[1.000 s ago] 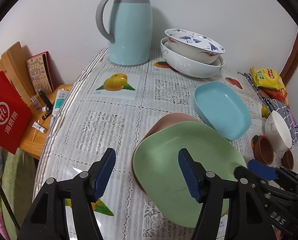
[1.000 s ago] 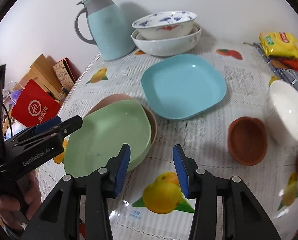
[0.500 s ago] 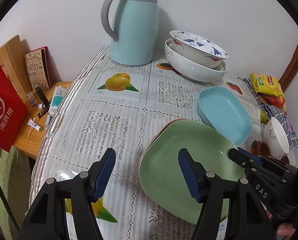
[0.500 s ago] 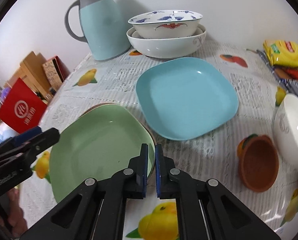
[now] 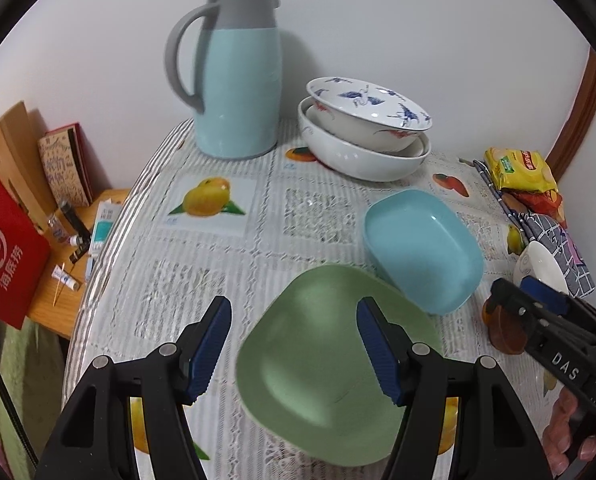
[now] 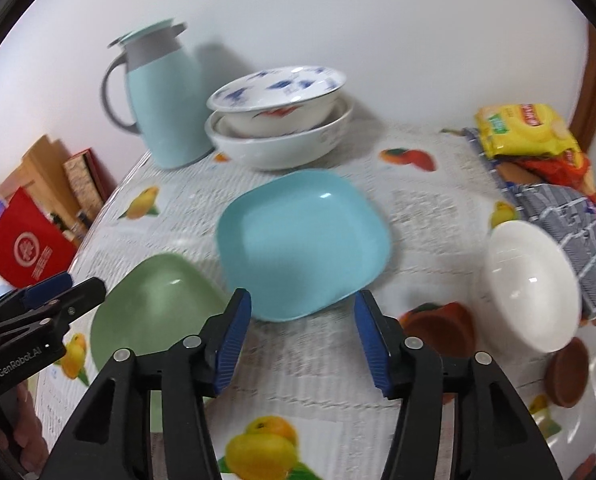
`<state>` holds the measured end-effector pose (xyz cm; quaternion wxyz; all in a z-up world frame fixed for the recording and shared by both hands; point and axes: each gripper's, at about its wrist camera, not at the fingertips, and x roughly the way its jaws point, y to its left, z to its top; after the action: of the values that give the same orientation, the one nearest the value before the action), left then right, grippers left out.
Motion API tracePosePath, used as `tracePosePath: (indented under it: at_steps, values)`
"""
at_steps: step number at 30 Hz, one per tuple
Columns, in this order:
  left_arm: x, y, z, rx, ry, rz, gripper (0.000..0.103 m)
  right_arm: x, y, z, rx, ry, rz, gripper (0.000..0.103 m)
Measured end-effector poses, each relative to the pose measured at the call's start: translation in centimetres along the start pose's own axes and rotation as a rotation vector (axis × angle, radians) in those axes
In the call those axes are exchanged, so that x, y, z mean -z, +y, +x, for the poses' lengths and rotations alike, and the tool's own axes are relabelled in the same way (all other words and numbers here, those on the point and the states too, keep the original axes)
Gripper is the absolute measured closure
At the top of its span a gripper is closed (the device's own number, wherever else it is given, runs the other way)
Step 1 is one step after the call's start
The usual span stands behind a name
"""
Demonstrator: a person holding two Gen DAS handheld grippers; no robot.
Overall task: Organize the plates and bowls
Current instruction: 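Open the right gripper and move it to the blue plate rim, then close the right gripper on the blue plate rim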
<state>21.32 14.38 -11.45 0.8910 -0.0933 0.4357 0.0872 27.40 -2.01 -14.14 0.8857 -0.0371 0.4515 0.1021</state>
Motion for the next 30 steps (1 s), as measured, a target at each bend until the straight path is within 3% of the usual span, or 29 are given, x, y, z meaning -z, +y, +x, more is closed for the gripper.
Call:
tracePosePath:
  at_steps: [6,13,17,30]
  values:
    - [-1.3,-2.0,0.2,-0.020,-0.023,0.041,0.040,-1.1,-2.0,-0.8,0.061,-0.031,0.008,0.049]
    - [-2.6,-3.7,1.3,-0.018,0.001,0.077,0.040,-2.3,-3.6,-0.4,0.069,-0.022,0.030,0.048]
    - [-3.2,-4.4,2.5,-0.002,0.029,0.072,0.040,-2.8,-4.1,0.5,0.054,-0.004,0.043,0.042]
    - [-4.0,-6.0,7.4,0.016,0.072,0.073,0.040,-3.2,-4.8,5.7,0.065,0.077,0.044,0.042]
